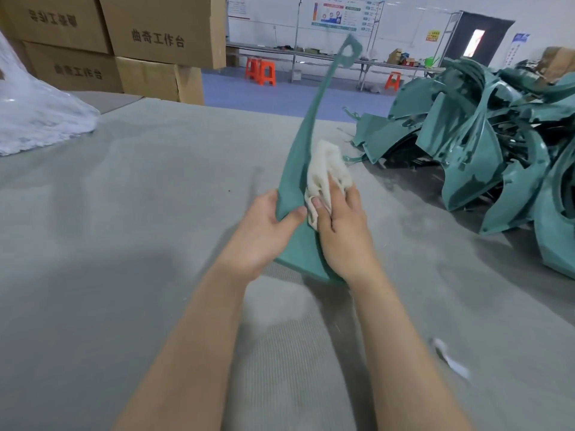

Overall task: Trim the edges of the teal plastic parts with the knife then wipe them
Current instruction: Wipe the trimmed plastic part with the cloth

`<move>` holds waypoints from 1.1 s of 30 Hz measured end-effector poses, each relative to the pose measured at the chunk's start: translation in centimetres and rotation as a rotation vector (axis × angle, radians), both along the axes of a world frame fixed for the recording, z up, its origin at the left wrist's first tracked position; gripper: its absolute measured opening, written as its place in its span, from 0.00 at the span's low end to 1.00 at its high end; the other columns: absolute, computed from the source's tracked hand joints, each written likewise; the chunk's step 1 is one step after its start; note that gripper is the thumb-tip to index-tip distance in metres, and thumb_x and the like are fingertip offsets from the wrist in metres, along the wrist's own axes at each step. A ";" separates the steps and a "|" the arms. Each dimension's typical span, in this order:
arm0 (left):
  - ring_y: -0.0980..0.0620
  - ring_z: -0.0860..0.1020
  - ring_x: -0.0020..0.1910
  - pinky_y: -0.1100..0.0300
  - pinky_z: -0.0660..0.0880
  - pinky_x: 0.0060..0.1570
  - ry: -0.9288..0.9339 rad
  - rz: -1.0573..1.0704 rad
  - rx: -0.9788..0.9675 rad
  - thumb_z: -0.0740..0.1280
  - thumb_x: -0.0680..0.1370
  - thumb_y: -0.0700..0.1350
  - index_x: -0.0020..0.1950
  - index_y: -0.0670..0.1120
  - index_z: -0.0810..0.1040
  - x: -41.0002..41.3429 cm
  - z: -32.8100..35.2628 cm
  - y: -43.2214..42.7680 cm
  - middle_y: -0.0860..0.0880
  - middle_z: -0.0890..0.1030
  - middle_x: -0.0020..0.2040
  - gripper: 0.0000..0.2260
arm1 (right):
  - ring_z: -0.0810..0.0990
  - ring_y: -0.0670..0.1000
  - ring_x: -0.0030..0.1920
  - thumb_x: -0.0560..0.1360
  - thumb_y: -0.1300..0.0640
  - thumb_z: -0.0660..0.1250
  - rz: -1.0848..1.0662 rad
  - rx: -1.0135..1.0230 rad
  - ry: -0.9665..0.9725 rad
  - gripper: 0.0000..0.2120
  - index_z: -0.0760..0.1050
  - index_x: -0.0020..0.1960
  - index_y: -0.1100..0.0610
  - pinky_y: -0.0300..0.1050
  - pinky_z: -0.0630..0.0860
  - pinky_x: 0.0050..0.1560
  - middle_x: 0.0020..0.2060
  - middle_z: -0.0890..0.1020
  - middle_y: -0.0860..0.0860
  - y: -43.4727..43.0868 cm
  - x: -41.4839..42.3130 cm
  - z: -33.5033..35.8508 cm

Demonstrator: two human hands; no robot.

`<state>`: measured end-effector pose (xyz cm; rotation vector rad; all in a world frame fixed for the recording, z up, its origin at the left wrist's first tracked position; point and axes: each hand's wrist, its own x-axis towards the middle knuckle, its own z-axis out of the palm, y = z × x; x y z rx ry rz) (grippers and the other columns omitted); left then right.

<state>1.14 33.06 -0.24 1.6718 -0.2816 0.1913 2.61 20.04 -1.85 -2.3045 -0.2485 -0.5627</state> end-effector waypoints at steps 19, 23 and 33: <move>0.55 0.83 0.36 0.64 0.78 0.31 0.214 0.284 -0.929 0.61 0.80 0.37 0.50 0.44 0.78 -2.7 3.6 7.0 0.50 0.85 0.39 0.06 | 0.76 0.49 0.63 0.80 0.42 0.55 0.031 1.088 0.126 0.22 0.68 0.71 0.48 0.52 0.72 0.67 0.65 0.77 0.49 1.6 0.1 4.0; 0.55 0.83 0.37 0.65 0.77 0.32 0.000 0.429 -1.188 0.59 0.80 0.37 0.48 0.45 0.78 -5.0 6.0 12.3 0.51 0.85 0.39 0.09 | 0.73 0.52 0.66 0.81 0.47 0.54 0.414 1.061 0.183 0.22 0.66 0.74 0.51 0.52 0.69 0.68 0.67 0.75 0.50 10.7 2.3 8.1; 0.47 0.82 0.46 0.53 0.81 0.41 -0.196 1.209 -1.077 0.58 0.79 0.35 0.67 0.40 0.72 -17.5 5.9 29.1 0.43 0.81 0.58 0.16 | 0.77 0.55 0.56 0.83 0.49 0.56 0.713 0.416 0.332 0.14 0.74 0.57 0.56 0.43 0.70 0.56 0.54 0.78 0.57 35.0 -8.0 7.2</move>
